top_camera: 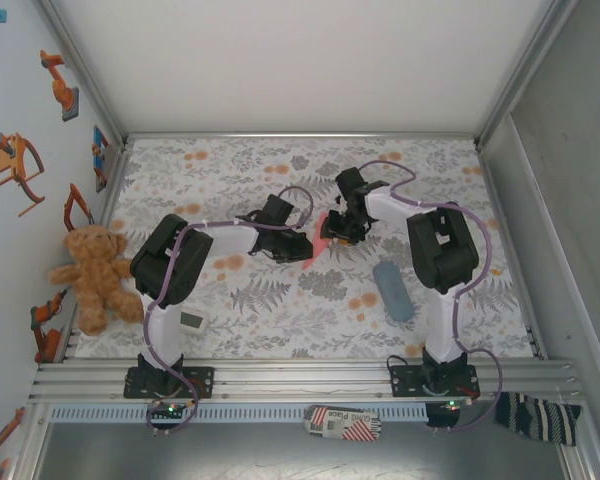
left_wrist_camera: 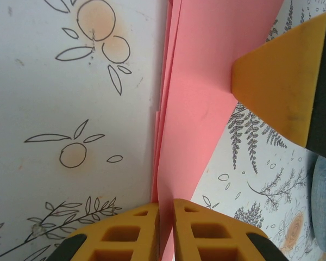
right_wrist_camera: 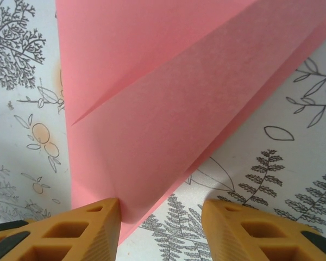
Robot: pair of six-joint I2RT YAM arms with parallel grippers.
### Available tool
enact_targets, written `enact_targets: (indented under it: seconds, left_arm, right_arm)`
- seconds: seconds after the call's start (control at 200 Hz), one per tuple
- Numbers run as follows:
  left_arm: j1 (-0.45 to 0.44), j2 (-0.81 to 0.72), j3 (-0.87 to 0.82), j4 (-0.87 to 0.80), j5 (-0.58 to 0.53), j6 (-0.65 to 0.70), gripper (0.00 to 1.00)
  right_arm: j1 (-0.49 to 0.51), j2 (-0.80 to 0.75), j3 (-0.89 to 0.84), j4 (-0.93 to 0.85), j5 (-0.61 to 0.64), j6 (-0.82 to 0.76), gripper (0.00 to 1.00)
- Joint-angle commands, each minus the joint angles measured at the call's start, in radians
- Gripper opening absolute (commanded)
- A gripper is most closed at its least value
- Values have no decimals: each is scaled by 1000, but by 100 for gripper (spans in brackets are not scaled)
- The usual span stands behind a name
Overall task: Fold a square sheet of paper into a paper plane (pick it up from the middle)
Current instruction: Fold the wing for the fifth time at the center of the table.
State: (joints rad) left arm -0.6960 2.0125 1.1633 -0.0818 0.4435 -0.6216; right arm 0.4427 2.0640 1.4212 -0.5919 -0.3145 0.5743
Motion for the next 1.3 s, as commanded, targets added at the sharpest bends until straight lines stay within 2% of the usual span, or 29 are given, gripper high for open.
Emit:
enact_targets:
  seconds: [0.0,0.105,0.295,0.366,0.441,0.586,0.711,0.992,1.292]
  left_arm:
    - [-34,118,-51,-140,-129,19,16]
    - [-36,113,-49,-141,-134,19,16]
    - [-37,109,-42,-145,-137,22,16]
    - [-37,109,-39,-147,-138,22,17]
    - [-38,108,-40,-146,-140,21,17]
    - [-37,109,-39,-148,-140,22,17]
    - [-39,108,-38,-148,-141,20,17]
    - [-38,110,-39,-148,-138,20,17]
    - [-38,106,-45,-143,-135,20,17]
  right_arm:
    - [1,52,-81,88,31,-20,47]
    - [-11,-68,-116,128,16,-23,48]
    - [-27,-218,-232,268,-122,-47,51]
    - [-25,-239,-268,316,-169,-41,49]
    - [-24,-250,-299,376,-212,-25,42]
    - [-23,-233,-300,434,-280,-3,25]
    - [-10,-181,-262,428,-301,1,13]
    - [16,-73,-188,375,-266,20,10]
    - [14,-61,-194,354,-215,25,10]
